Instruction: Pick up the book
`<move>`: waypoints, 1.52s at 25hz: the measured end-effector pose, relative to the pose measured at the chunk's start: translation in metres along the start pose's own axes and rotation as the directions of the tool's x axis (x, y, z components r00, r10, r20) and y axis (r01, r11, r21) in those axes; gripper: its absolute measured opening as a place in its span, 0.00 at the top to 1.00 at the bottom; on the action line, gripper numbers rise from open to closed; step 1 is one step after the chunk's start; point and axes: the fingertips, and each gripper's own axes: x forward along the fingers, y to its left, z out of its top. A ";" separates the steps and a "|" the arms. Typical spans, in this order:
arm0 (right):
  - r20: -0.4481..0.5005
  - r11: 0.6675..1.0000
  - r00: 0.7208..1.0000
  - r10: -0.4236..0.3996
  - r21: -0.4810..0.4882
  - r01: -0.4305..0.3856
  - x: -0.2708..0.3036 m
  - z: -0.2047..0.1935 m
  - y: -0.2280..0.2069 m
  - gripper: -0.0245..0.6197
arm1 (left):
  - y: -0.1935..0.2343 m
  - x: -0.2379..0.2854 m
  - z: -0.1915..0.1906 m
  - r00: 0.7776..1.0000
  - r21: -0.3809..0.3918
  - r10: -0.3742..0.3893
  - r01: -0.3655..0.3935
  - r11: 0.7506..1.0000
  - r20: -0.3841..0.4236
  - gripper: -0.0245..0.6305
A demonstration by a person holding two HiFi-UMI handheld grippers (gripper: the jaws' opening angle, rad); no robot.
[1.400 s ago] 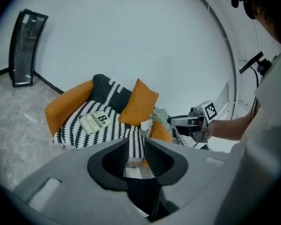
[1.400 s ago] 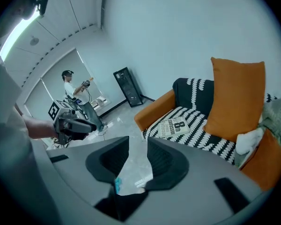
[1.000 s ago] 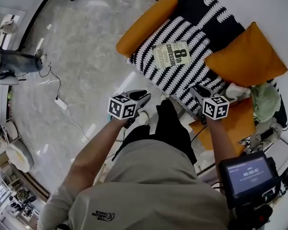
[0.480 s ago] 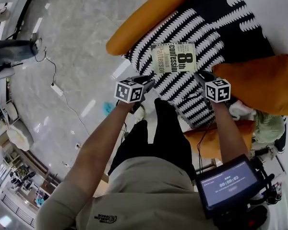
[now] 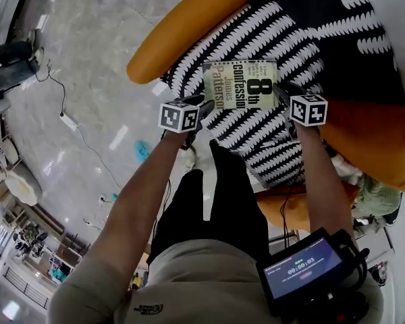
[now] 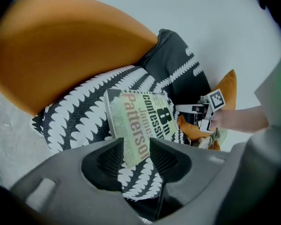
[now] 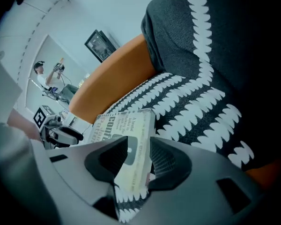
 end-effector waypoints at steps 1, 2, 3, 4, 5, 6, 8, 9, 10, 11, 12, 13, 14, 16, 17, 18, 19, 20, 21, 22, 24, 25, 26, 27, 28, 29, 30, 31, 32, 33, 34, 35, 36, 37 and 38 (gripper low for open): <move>0.002 1.000 1.000 0.004 0.011 -0.005 0.007 -0.003 -0.003 0.73 | 0.005 0.006 -0.003 1.000 -0.007 0.001 -0.001 1.000 -0.003 0.72; 0.004 1.000 1.000 0.010 0.022 -0.010 0.011 -0.006 -0.006 0.73 | 0.007 0.010 -0.005 1.000 -0.017 0.000 0.000 1.000 -0.005 0.72; 0.004 0.999 1.000 0.017 0.032 -0.017 0.014 -0.008 -0.007 0.73 | 0.007 0.014 -0.007 1.000 -0.029 -0.002 0.002 1.000 -0.004 0.72; 0.004 0.999 1.000 0.027 0.043 -0.027 0.015 -0.008 -0.007 0.73 | 0.007 0.016 -0.007 1.000 -0.040 -0.004 0.004 0.999 -0.001 0.72; 0.007 0.998 0.999 0.037 0.055 -0.037 0.016 -0.008 -0.007 0.72 | 0.007 0.017 -0.006 1.000 -0.052 -0.004 0.004 0.999 0.006 0.71; 0.014 0.996 0.999 0.047 0.072 -0.047 0.016 -0.008 -0.007 0.71 | 0.007 0.016 -0.005 1.000 -0.066 -0.002 0.003 0.998 0.014 0.71; 0.031 0.990 0.997 0.071 0.120 -0.074 0.015 -0.008 -0.006 0.71 | 0.009 0.015 -0.006 1.000 -0.098 -0.005 0.007 0.995 0.023 0.71; 0.039 0.986 0.996 0.083 0.144 -0.088 0.015 -0.008 -0.005 0.72 | 0.009 0.016 -0.008 1.000 -0.105 -0.009 0.011 0.994 0.019 0.71; 0.048 0.982 0.995 0.092 0.160 -0.098 0.015 -0.009 -0.004 0.73 | 0.010 0.016 -0.009 1.000 -0.106 -0.012 0.014 0.994 0.013 0.71; 0.055 0.980 0.994 0.097 0.171 -0.105 0.015 -0.009 -0.003 0.75 | 0.009 0.018 -0.011 1.000 -0.106 -0.015 0.016 0.994 0.008 0.71; 0.061 0.978 0.993 0.096 0.178 -0.106 0.014 -0.010 -0.002 0.76 | 0.008 0.019 -0.011 1.000 -0.108 -0.016 0.017 0.994 0.006 0.72; 0.066 0.977 0.994 0.091 0.185 -0.102 0.014 -0.010 -0.001 0.76 | 0.007 0.019 -0.010 1.000 -0.114 -0.014 0.015 0.993 0.008 0.72; 0.070 0.977 0.994 0.083 0.192 -0.096 0.014 -0.010 -0.001 0.77 | 0.006 0.019 -0.009 1.000 -0.120 -0.009 0.010 0.993 0.014 0.76; 0.075 0.976 0.995 0.069 0.203 -0.083 0.011 -0.010 -0.001 0.78 | 0.007 0.018 -0.007 1.000 -0.137 -0.007 0.011 0.991 0.028 0.79; 0.080 0.975 0.995 0.065 0.207 -0.080 0.009 -0.010 -0.001 0.79 | 0.006 0.017 -0.007 0.999 -0.142 -0.011 0.016 0.990 0.033 0.79; 0.087 0.974 0.994 0.063 0.213 -0.081 0.007 -0.009 0.000 0.79 | 0.006 0.016 -0.007 0.999 -0.143 -0.017 0.022 0.990 0.037 0.79; 0.094 0.973 0.994 0.063 0.217 -0.083 0.006 -0.009 0.001 0.80 | 0.006 0.015 -0.008 0.999 -0.142 -0.022 0.027 0.990 0.041 0.80; 0.098 0.973 0.993 0.064 0.216 -0.084 0.005 -0.009 0.003 0.80 | 0.006 0.014 -0.009 0.999 -0.142 -0.025 0.031 0.989 0.044 0.80; 0.101 0.974 0.993 0.066 0.212 -0.086 0.003 -0.009 0.005 0.80 | 0.006 0.012 -0.010 0.998 -0.141 -0.027 0.033 0.989 0.048 0.80; 0.106 0.974 0.992 0.068 0.209 -0.089 0.001 -0.008 0.009 0.80 | 0.005 0.007 -0.010 0.998 -0.142 -0.029 0.037 0.989 0.056 0.80; 0.129 0.974 0.989 0.069 0.206 -0.094 -0.012 -0.002 0.021 0.80 | -0.003 -0.009 -0.009 0.996 -0.143 -0.039 0.050 0.989 0.079 0.81; 0.141 0.974 0.988 0.067 0.203 -0.095 -0.021 0.003 0.029 0.81 | -0.010 -0.020 -0.008 0.995 -0.140 -0.046 0.058 0.988 0.091 0.81; 0.154 0.975 0.986 0.066 0.200 -0.097 -0.031 0.008 0.038 0.81 | -0.016 -0.031 -0.008 0.993 -0.135 -0.051 0.065 0.989 0.103 0.81; 0.165 0.975 0.984 0.067 0.197 -0.099 -0.039 0.013 0.046 0.81 | -0.021 -0.042 -0.007 0.992 -0.130 -0.055 0.070 0.989 0.115 0.81; 0.176 0.976 0.982 0.068 0.193 -0.102 -0.046 0.016 0.053 0.81 | -0.025 -0.051 -0.008 0.990 -0.126 -0.058 0.074 0.989 0.126 0.81; 0.187 0.976 0.980 0.070 0.189 -0.106 -0.052 0.018 0.061 0.81 | -0.028 -0.058 -0.010 0.989 -0.123 -0.062 0.079 0.989 0.137 0.81; 0.198 0.977 0.977 0.073 0.185 -0.110 -0.058 0.018 0.068 0.81 | -0.029 -0.066 -0.012 0.987 -0.119 -0.065 0.083 0.989 0.147 0.81; 0.209 0.977 0.975 0.077 0.180 -0.115 -0.063 0.019 0.076 0.82 | -0.031 -0.073 -0.014 0.985 -0.114 -0.069 0.087 0.990 0.156 0.81; 0.218 0.978 0.973 0.080 0.174 -0.119 -0.068 0.019 0.084 0.82 | -0.032 -0.082 -0.016 0.984 -0.109 -0.072 0.090 0.990 0.165 0.81; 0.227 0.979 0.970 0.082 0.165 -0.122 -0.074 0.019 0.093 0.82 | -0.034 -0.091 -0.019 0.982 -0.104 -0.074 0.093 0.990 0.173 0.81; 0.234 0.980 0.969 0.083 0.156 -0.122 -0.081 0.018 0.102 0.82 | -0.036 -0.100 -0.021 0.981 -0.100 -0.076 0.095 0.990 0.180 0.81; 0.241 0.982 0.967 0.083 0.147 -0.121 -0.087 0.018 0.111 0.82 | -0.039 -0.109 -0.024 0.979 -0.097 -0.079 0.098 0.990 0.188 0.81; 0.249 0.983 0.965 0.081 0.140 -0.119 -0.094 0.017 0.119 0.82 | -0.042 -0.118 -0.026 0.977 -0.094 -0.081 0.101 0.990 0.196 0.82; 0.259 0.984 0.963 0.078 0.136 -0.116 -0.101 0.017 0.127 0.82 | -0.045 -0.126 -0.027 0.975 -0.091 -0.084 0.105 0.990 0.204 0.82; 0.270 0.984 0.960 0.074 0.134 -0.114 -0.107 0.017 0.133 0.82 | -0.048 -0.134 -0.028 0.973 -0.087 -0.087 0.108 0.990 0.214 0.82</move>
